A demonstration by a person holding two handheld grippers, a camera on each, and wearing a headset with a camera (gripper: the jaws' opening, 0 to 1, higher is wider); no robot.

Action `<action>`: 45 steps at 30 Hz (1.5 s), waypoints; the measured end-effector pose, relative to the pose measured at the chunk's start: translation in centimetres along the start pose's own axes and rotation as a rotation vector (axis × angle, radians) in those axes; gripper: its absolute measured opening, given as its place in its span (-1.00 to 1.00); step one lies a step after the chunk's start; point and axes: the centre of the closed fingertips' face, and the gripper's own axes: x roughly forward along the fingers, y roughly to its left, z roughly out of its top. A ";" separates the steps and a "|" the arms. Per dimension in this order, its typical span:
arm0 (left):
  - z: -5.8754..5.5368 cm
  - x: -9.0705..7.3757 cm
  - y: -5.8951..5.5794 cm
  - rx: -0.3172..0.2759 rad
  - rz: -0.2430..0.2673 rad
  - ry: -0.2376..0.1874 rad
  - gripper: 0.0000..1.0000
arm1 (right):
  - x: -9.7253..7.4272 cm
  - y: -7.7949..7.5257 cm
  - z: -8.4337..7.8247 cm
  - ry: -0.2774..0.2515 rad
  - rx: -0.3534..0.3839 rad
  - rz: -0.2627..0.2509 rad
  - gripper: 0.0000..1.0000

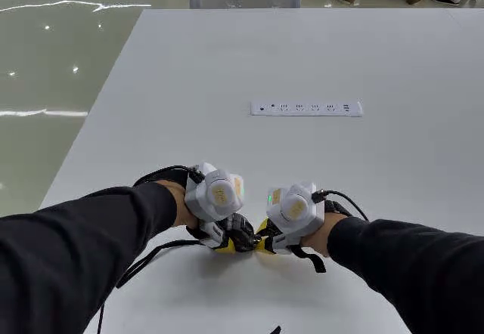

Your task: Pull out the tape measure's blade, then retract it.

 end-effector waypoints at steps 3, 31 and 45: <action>0.0 0.0 0.0 -0.006 0.003 -0.006 -0.30 | -0.2 0.1 -0.1 -0.006 0.006 -0.001 -0.81; 0.1 0.2 0.3 -0.060 0.002 0.001 -0.29 | -2.4 -0.5 -3.1 0.046 0.014 -0.021 -0.81; 0.1 0.2 0.3 -0.061 0.012 0.010 -0.28 | -3.1 -0.6 -4.1 0.057 0.019 -0.022 -0.81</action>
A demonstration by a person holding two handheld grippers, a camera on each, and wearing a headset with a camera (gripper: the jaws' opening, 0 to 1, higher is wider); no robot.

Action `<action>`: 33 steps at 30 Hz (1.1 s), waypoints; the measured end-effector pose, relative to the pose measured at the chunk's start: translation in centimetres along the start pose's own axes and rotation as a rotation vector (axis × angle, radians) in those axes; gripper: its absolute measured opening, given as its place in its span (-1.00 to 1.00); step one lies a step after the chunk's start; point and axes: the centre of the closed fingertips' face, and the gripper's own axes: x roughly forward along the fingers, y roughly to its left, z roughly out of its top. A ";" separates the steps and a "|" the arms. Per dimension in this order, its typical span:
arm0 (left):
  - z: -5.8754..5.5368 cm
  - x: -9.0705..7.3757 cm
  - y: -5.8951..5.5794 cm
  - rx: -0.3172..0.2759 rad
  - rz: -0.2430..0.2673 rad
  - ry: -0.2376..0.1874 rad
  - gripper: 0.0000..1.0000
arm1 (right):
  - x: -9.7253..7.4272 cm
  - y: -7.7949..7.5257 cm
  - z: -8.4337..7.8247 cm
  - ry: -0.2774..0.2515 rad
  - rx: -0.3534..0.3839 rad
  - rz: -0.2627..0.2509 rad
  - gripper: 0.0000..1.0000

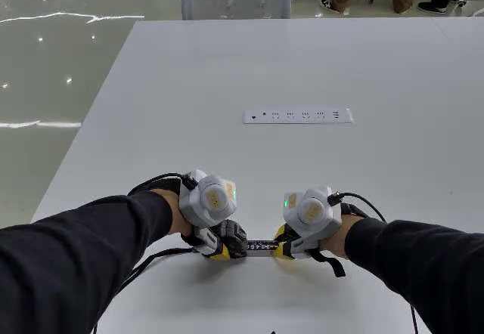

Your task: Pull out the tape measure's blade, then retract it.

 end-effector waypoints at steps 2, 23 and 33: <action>0.0 0.0 0.0 -0.001 0.002 0.000 -0.28 | -0.1 0.0 -0.2 0.001 0.001 -0.002 -0.81; 0.0 0.0 0.0 0.002 0.013 0.001 -0.28 | -1.2 -0.5 -1.8 0.007 0.006 -0.011 -0.81; -0.1 0.0 0.0 0.002 0.014 0.006 -0.28 | -1.8 -0.7 -2.6 0.021 -0.003 -0.012 -0.81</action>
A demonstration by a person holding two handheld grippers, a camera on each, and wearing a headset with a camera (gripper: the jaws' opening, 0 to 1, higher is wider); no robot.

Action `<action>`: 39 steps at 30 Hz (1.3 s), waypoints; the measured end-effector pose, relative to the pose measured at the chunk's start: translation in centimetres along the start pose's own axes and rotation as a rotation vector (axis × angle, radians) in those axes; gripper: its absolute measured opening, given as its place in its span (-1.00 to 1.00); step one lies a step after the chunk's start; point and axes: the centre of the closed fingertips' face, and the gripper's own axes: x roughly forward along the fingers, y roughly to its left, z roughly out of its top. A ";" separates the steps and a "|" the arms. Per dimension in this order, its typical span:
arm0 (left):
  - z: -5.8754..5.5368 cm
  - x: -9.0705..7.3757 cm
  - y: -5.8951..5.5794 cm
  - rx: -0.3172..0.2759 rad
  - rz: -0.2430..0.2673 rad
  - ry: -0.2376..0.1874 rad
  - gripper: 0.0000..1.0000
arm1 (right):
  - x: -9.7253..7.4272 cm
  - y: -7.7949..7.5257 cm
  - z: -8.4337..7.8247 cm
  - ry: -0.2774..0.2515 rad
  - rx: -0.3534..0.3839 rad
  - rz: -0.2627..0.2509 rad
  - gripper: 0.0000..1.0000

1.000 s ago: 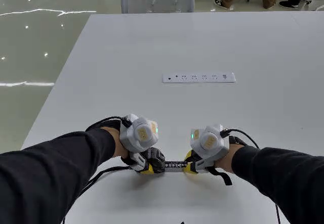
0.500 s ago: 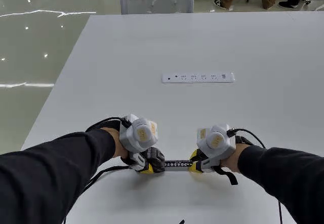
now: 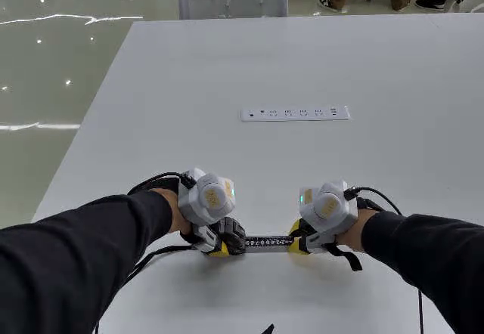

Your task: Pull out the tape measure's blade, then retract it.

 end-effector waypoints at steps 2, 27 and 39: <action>0.0 0.0 0.0 -0.002 0.000 0.000 -0.28 | -0.2 -0.1 -0.2 0.001 0.002 -0.002 -0.81; 0.1 0.1 0.0 0.001 0.001 -0.003 -0.28 | -2.2 -0.4 -3.0 0.020 0.043 -0.019 -0.81; 0.2 0.1 0.0 0.001 0.006 -0.006 -0.28 | -2.8 -0.6 -3.9 0.029 0.054 -0.019 -0.81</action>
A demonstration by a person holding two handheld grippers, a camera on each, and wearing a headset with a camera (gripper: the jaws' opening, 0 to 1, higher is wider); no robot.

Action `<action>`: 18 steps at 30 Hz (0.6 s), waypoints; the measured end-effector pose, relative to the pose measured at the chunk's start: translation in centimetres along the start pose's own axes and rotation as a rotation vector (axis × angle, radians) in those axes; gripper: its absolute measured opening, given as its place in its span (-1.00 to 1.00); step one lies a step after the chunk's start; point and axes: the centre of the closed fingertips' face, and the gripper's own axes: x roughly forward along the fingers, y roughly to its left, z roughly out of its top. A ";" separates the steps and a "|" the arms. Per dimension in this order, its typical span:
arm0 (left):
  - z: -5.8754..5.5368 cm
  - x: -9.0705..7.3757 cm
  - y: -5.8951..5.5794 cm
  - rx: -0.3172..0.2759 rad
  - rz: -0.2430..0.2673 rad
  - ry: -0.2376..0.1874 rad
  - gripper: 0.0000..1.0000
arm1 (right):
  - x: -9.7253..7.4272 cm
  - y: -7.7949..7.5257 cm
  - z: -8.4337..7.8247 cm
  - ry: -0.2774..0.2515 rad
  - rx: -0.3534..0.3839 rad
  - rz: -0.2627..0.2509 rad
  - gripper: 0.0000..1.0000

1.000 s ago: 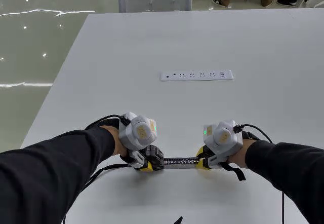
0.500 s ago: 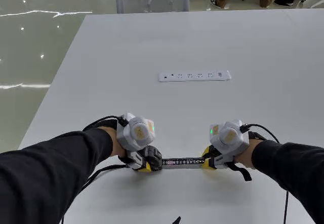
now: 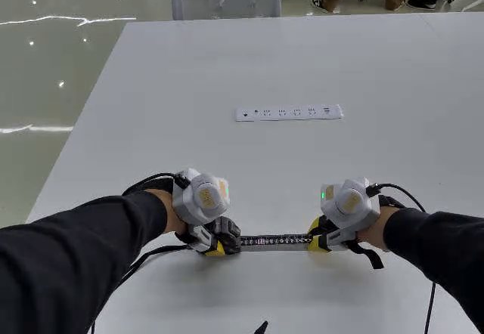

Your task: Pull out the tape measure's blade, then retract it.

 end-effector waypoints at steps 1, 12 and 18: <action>0.0 0.0 0.0 0.000 0.000 0.000 -0.28 | 0.0 0.0 -0.1 0.001 0.000 0.000 -0.81; 0.0 0.0 0.0 -0.003 -0.002 0.001 -0.28 | -0.6 -0.1 -1.1 0.007 0.012 -0.001 -0.81; 0.0 0.0 0.0 -0.003 -0.001 0.000 -0.28 | -0.9 -0.3 -1.5 0.015 0.007 -0.005 -0.81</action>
